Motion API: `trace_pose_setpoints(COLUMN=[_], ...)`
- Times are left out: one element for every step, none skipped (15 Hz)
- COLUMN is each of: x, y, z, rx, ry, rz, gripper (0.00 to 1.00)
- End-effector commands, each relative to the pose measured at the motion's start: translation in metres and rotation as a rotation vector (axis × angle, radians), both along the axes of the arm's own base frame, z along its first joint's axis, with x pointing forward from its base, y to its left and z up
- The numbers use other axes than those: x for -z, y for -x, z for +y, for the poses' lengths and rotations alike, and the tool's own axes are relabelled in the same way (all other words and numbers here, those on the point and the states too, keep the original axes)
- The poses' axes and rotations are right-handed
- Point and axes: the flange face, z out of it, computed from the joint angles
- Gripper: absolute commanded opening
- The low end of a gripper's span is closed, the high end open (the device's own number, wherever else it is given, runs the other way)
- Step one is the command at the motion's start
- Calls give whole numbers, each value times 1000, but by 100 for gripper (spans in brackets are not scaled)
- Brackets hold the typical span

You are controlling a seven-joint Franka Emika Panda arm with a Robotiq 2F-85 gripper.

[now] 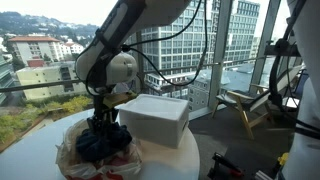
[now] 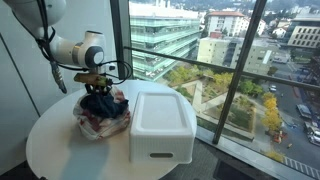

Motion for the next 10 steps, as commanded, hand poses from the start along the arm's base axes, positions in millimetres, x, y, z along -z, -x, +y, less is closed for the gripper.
trace_pose_setpoints(x=[7,9,13,22,28,37,46,58,70,83], y=[-20,-22,-25,-28,-31,-34,-37,-40,-43,-45], z=[29,34,39,38,38,35,34,33,32,33], rx=[-120,-152,-173,-186,-194,-205,-223,-250,-273,-305], ry=[-26,-38,-47,-50,-53,-54,-48,-48,-35,-7], rz=[-12,-16,-12,4,14,22,24,23,25,22], gripper=[6,6,6,6,6,6,6,6,6,6])
